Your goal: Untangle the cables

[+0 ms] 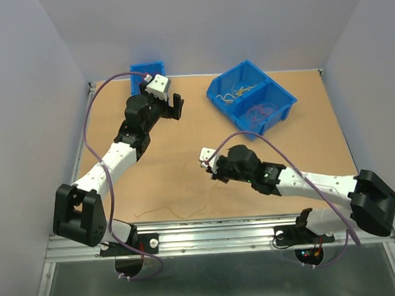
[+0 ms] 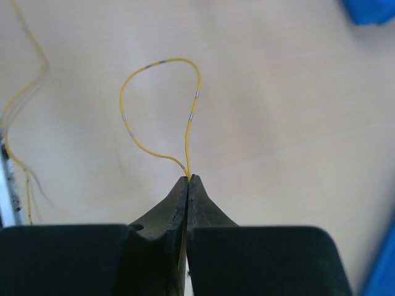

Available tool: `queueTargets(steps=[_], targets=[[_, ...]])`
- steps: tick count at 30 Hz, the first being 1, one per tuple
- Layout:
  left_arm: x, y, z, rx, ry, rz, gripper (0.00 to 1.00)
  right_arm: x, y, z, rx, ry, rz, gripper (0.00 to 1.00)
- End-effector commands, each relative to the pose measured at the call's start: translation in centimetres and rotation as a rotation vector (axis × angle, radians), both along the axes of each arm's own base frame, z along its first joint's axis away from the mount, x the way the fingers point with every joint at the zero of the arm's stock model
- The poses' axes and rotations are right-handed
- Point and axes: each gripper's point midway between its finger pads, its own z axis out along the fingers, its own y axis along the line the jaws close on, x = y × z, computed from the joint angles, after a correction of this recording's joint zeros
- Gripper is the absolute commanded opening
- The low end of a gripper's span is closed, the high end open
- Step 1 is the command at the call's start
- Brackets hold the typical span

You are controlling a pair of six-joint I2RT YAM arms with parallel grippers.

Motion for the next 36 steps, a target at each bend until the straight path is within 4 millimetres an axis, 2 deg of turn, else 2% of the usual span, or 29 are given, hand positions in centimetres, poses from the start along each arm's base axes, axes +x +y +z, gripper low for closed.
queueTargets(steps=[1, 6, 9, 10, 11, 13, 14, 15, 16, 17, 18, 19, 21, 22, 23, 24, 25, 26, 28, 29, 31, 32, 36], targets=[[0.0, 0.0, 2.7, -0.036, -0.080, -0.009, 0.95, 3.9, -2.2, 7.6, 0.311, -0.202, -0.293, 0.01], [0.0, 0.0, 2.6, -0.035, -0.081, -0.012, 0.95, 5.4, -4.1, 10.4, 0.402, -0.243, -0.439, 0.01], [0.1, 0.1, 2.7, -0.035, -0.085, -0.004, 0.95, 7.6, -5.3, 13.2, 0.442, -0.295, -0.566, 0.01], [0.0, 0.1, 2.9, -0.035, -0.091, -0.002, 0.95, 9.0, -6.0, 13.4, 0.440, -0.307, -0.615, 0.01], [0.0, 0.2, 2.7, -0.036, -0.089, 0.004, 0.95, 10.0, -5.9, 15.3, 0.473, -0.321, -0.634, 0.01], [0.0, 0.4, 3.0, -0.040, -0.099, 0.010, 0.95, 12.0, -6.0, 15.8, 0.482, -0.316, -0.665, 0.00], [0.0, 0.6, 3.0, -0.038, -0.104, 0.019, 0.95, 13.7, -7.2, 16.6, 0.498, -0.325, -0.708, 0.01], [0.0, 0.6, 3.0, -0.041, -0.107, 0.024, 0.95, 14.7, -7.3, 18.3, 0.529, -0.337, -0.724, 0.01], [0.0, 0.7, 3.1, -0.043, -0.113, 0.030, 0.95, 16.6, -8.0, 18.0, 0.525, -0.330, -0.760, 0.01], [0.0, 0.9, 3.1, -0.046, -0.113, 0.040, 0.95, 17.6, -8.3, 18.4, 0.535, -0.334, -0.781, 0.01], [0.0, 1.0, 3.2, -0.048, -0.117, 0.042, 0.94, 18.7, -8.4, 20.0, 0.566, -0.348, -0.795, 0.01], [0.0, 1.1, 3.3, -0.052, -0.122, 0.048, 0.93, 19.9, -8.0, 19.4, 0.546, -0.348, -0.792, 0.01], [0.0, 1.1, 3.2, -0.052, -0.122, 0.050, 0.93, 22.0, -8.5, 19.6, 0.531, -0.379, -0.817, 0.01], [0.0, 1.0, 3.3, -0.054, -0.128, 0.047, 0.93, 22.9, -8.5, 21.3, 0.547, -0.412, -0.824, 0.01], [0.2, 1.0, 2.9, -0.049, -0.120, 0.047, 0.93, 24.6, -8.8, 20.1, 0.495, -0.435, -0.841, 0.01], [0.2, 0.9, 2.8, -0.047, -0.119, 0.044, 0.93, 25.5, -9.1, 20.1, 0.487, -0.449, -0.852, 0.01], [0.3, 0.8, 2.7, -0.048, -0.117, 0.042, 0.93, 26.7, -9.1, 21.2, 0.498, -0.470, -0.845, 0.01], [0.5, 0.7, 2.3, -0.043, -0.109, 0.039, 0.93, 28.4, -9.8, 19.7, 0.467, -0.464, -0.852, 0.01], [0.8, 0.7, 2.0, -0.039, -0.103, 0.042, 0.93, 30.3, -10.5, 18.8, 0.447, -0.466, -0.848, 0.01], [0.9, 0.6, 1.7, -0.036, -0.096, 0.039, 0.93, 31.7, -12.1, 19.5, 0.465, -0.478, -0.879, 0.00], [1.1, 0.5, 1.6, -0.032, -0.094, 0.040, 0.93, 33.9, -13.3, 17.6, 0.460, -0.447, -0.896, 0.01], [1.2, 0.5, 1.3, -0.027, -0.090, 0.039, 0.93, 35.0, -14.8, 17.3, 0.488, -0.426, -0.921, 0.01], [1.6, 0.6, 1.0, -0.020, -0.085, 0.048, 0.93, 36.3, -16.7, 17.1, 0.565, -0.404, -0.954, 0.01]])
